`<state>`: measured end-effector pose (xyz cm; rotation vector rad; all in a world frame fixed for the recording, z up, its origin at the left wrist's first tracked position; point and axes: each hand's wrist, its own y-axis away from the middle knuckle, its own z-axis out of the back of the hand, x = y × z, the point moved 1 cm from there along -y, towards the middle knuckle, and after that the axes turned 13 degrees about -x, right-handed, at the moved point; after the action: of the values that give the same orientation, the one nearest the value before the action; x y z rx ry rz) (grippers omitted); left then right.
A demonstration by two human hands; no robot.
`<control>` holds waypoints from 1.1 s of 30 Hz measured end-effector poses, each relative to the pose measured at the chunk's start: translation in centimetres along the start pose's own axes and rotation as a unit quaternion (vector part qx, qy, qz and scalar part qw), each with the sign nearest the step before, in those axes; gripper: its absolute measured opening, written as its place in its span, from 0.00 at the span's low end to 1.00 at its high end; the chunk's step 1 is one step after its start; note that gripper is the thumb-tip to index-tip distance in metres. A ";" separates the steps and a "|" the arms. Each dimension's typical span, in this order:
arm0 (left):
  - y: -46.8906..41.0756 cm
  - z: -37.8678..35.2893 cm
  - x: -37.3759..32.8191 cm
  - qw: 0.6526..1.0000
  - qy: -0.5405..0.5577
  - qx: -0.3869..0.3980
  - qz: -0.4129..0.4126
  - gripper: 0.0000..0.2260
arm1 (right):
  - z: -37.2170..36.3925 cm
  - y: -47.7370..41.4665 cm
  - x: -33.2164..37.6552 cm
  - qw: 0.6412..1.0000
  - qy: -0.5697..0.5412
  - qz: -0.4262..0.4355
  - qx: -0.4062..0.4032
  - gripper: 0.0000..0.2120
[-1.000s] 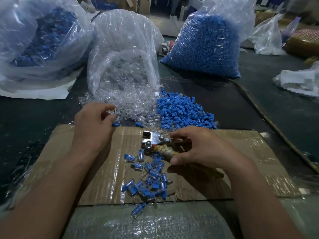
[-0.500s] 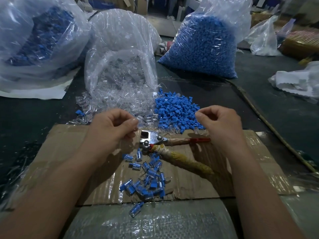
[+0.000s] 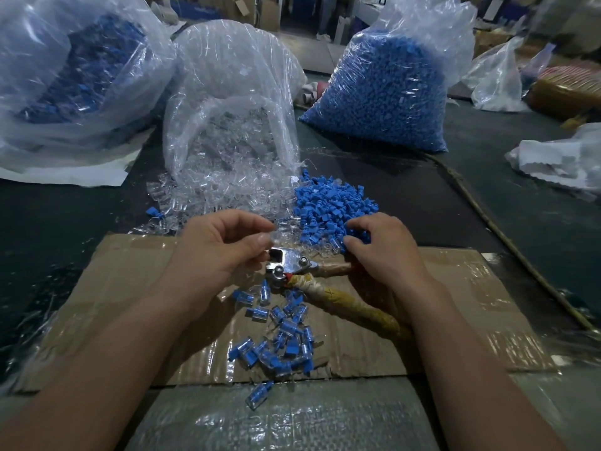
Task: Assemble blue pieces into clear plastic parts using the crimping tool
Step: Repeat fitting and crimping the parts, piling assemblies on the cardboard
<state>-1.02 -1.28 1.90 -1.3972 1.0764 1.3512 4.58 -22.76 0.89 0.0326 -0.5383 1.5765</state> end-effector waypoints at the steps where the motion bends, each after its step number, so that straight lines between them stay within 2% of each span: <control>1: -0.1 0.0 0.1 1.000 -0.005 0.000 -0.001 0.06 | -0.1 -0.1 0.0 1.000 0.003 0.001 0.001 0.14; 7: -0.2 0.1 0.5 1.000 0.001 0.001 0.002 0.06 | -0.5 -0.2 -0.2 0.999 -0.025 0.009 -0.019 0.09; 17: -0.2 0.0 0.4 1.000 0.011 0.005 0.011 0.07 | 0.0 0.0 -0.3 0.995 -0.075 0.000 -0.068 0.07; 20: -0.1 0.0 0.3 1.000 0.010 0.006 0.005 0.08 | 0.7 0.2 -0.4 0.982 -0.149 -0.039 -0.109 0.06; 25: 0.0 -0.1 0.2 1.000 0.015 0.001 -0.001 0.08 | 2.1 1.1 0.7 0.942 -0.301 -0.089 -0.118 0.14; 33: -0.1 -0.5 0.4 1.000 -0.015 -0.005 -0.008 0.07 | 3.0 3.8 5.1 0.914 -0.401 0.027 -0.049 0.15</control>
<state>-0.85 -1.71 1.54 -1.3869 1.0377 1.3633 -0.43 -18.95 4.12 0.6156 -1.2643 1.5491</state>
